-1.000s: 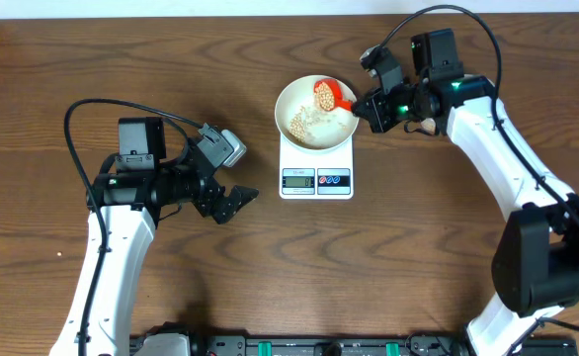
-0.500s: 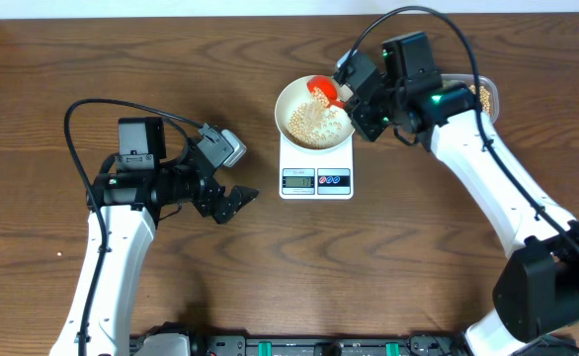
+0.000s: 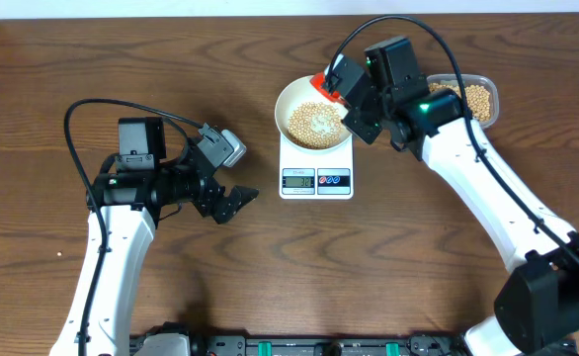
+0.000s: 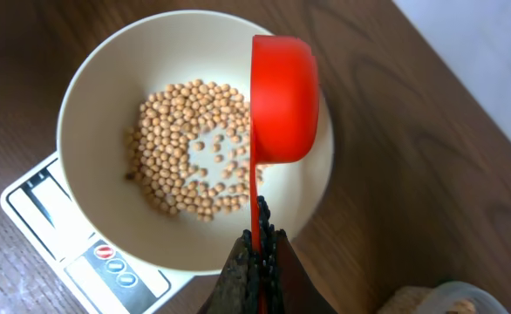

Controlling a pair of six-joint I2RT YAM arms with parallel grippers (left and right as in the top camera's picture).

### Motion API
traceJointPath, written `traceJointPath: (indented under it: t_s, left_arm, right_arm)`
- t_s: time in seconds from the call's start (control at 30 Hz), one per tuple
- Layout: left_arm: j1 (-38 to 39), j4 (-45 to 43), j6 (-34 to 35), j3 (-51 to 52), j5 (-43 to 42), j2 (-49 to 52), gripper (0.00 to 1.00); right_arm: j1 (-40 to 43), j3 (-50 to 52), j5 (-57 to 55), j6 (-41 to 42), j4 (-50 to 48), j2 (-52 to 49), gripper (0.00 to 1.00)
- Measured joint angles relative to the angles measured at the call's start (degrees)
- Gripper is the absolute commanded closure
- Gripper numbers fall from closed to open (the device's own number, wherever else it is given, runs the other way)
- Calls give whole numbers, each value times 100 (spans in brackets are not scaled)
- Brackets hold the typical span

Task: Scoop item into bowl and weigh 50g on scale
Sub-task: 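Tilt the red scoop to pour soybeans into the white bowl, then move the empty red scoop with the right gripper back over the soybean tub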

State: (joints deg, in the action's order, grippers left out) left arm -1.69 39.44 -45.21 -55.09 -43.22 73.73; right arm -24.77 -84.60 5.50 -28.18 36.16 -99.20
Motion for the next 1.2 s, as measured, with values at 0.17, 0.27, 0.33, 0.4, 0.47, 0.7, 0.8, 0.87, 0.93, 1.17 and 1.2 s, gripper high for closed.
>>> traceJointPath:
  t_s: [0.17,0.27,0.33,0.4,0.47,0.7,0.8,0.87,0.93,1.17,1.2]
  left_arm:
    - [0,0,-2,0,0,0,2]
    - [0,0,0,0,0,0,2]
    - [0,0,-2,0,0,0,2]
    - [0,0,0,0,0,0,2]
    - [0,0,-2,0,0,0,2]
    - [0,0,-2,0,0,0,2]
    - [0,0,0,0,0,0,2]
    - [0,0,-2,0,0,0,2]
    - [0,0,-2,0,0,0,2]
    - [0,-2,-2,0,0,0,2]
    - [0,0,-2,0,0,0,2]
  right_arm:
    - [31,0,52,37,-24,107,99]
    - [153,0,372,122,-46,188,99]
    - [319,0,686,245,-66,258,99]
    - [553,0,1088,439,-70,317,99]
    - [822,0,1482,675,-74,358,99]
    - [2017,0,2863,1493,-66,424,99]
    - [2479,0,3121,1696,116,472,99]
    - [2761,0,3209,1775,262,501,99]
    - [3005,-2,3213,1832,422,516,99]
    - [3589,-2,2494,1902,1165,520,99]
    - [3617,-2,2315,1904,1235,520,99]
